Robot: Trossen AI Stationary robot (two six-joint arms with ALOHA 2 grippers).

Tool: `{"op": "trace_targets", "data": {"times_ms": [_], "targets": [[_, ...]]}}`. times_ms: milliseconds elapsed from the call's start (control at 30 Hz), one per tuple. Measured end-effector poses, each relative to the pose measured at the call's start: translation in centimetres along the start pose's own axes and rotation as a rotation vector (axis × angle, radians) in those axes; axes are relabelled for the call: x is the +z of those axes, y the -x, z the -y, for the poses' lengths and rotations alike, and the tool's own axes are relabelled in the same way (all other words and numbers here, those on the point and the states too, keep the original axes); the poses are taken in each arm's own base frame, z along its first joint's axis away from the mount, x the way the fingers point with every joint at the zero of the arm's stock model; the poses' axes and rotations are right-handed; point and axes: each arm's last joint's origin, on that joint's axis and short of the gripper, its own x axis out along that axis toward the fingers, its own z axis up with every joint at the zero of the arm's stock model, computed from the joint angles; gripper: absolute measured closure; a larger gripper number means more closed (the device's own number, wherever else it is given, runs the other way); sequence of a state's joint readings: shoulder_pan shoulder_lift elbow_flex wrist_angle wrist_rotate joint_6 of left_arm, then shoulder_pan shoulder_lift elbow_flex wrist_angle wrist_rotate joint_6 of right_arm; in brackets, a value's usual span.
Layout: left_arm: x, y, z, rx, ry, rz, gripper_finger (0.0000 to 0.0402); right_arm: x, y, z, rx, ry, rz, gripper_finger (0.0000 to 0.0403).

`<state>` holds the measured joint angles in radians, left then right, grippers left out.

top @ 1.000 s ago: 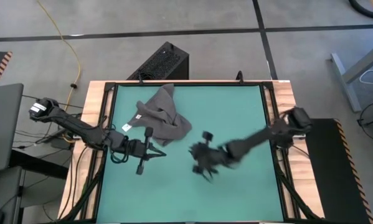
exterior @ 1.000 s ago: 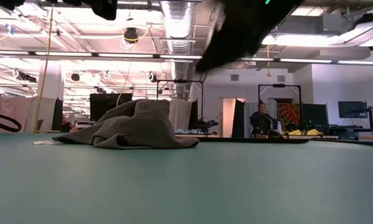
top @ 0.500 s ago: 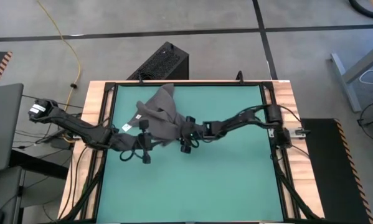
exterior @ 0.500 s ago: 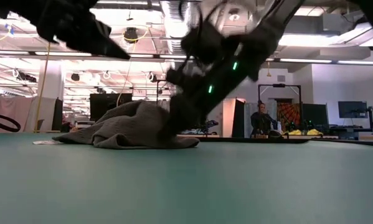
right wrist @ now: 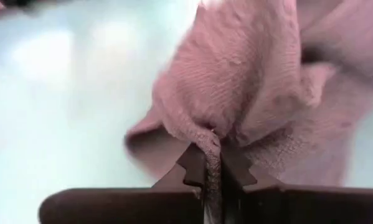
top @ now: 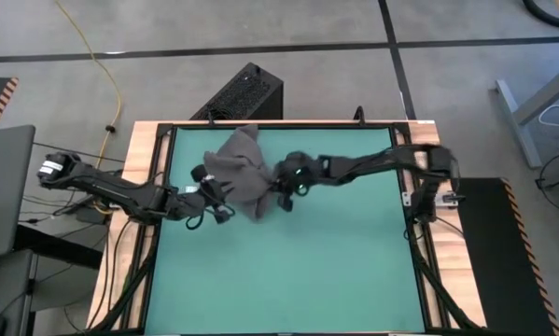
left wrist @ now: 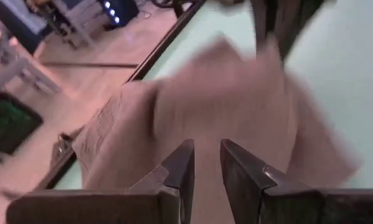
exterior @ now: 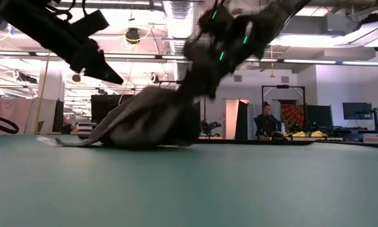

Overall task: Roll towel into tight, uniform cylinder
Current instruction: Fold the gray towel

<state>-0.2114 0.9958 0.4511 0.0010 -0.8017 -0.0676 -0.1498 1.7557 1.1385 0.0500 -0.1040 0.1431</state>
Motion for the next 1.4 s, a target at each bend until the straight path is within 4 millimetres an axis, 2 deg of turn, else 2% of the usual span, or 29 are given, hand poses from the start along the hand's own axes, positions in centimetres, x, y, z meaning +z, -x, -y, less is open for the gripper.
{"op": "trace_targets", "data": {"times_ms": [67, 133, 233, 333, 400, 533, 633, 700, 833, 1000, 1200, 1400], "targets": [[0.1, 0.7, -0.3, -0.035, 0.013, 0.009, 0.0333, 2.0, 3.1, -0.5, 0.007, 0.033, 0.072, 0.0366], [0.5, 1.5, -0.6, -0.059, 0.028, 0.043, 0.0333, 3.7, 6.1, -1.9, 0.032, 0.075, 0.159, 0.0370], [1.8, 2.7, -1.0, -0.107, 0.080, 0.161, 0.0333, 5.2, 9.5, -5.3, 0.088, 0.130, 0.294, 0.0371], [3.6, 4.2, -1.2, -0.273, 0.152, 0.327, 0.0333, 5.5, 11.8, -8.8, 0.106, 0.075, 0.380, 0.0368], [4.4, 4.9, -1.0, -0.421, 0.166, 0.424, 0.0333, 4.8, 13.1, -10.6, 0.116, -0.046, 0.341, 0.0367], [5.2, 5.9, -0.2, -0.673, 0.153, 0.553, 0.0333, 1.1, 13.8, -12.6, 0.019, -0.152, 0.061, 0.0366], [5.5, 5.8, 0.7, -0.748, 0.154, 0.586, 0.0333, -2.3, 13.3, -13.4, -0.212, -0.202, -0.104, 0.0355], [5.6, 5.5, 1.5, -0.761, 0.171, 0.592, 0.0333, -3.4, 13.6, -13.5, -0.285, -0.217, -0.157, 0.0340], [5.4, 4.1, 3.4, -0.766, 0.199, 0.577, 0.0333, -4.1, 14.3, -13.2, -0.346, -0.240, -0.210, 0.0299], [4.5, 2.0, 5.9, -0.763, 0.196, 0.542, 0.0333, -4.0, 15.8, -12.8, -0.361, -0.248, -0.221, 0.0243], [2.6, -0.4, 9.1, -0.812, 0.117, 0.390, 0.0333, -4.8, 16.4, -13.1, -0.364, -0.212, -0.291, 0.0183], [-0.3, -2.6, 11.7, -0.847, 0.107, 0.204, 0.0333, -5.9, 17.3, -14.8, -0.321, -0.151, -0.325, 0.0170]]}}
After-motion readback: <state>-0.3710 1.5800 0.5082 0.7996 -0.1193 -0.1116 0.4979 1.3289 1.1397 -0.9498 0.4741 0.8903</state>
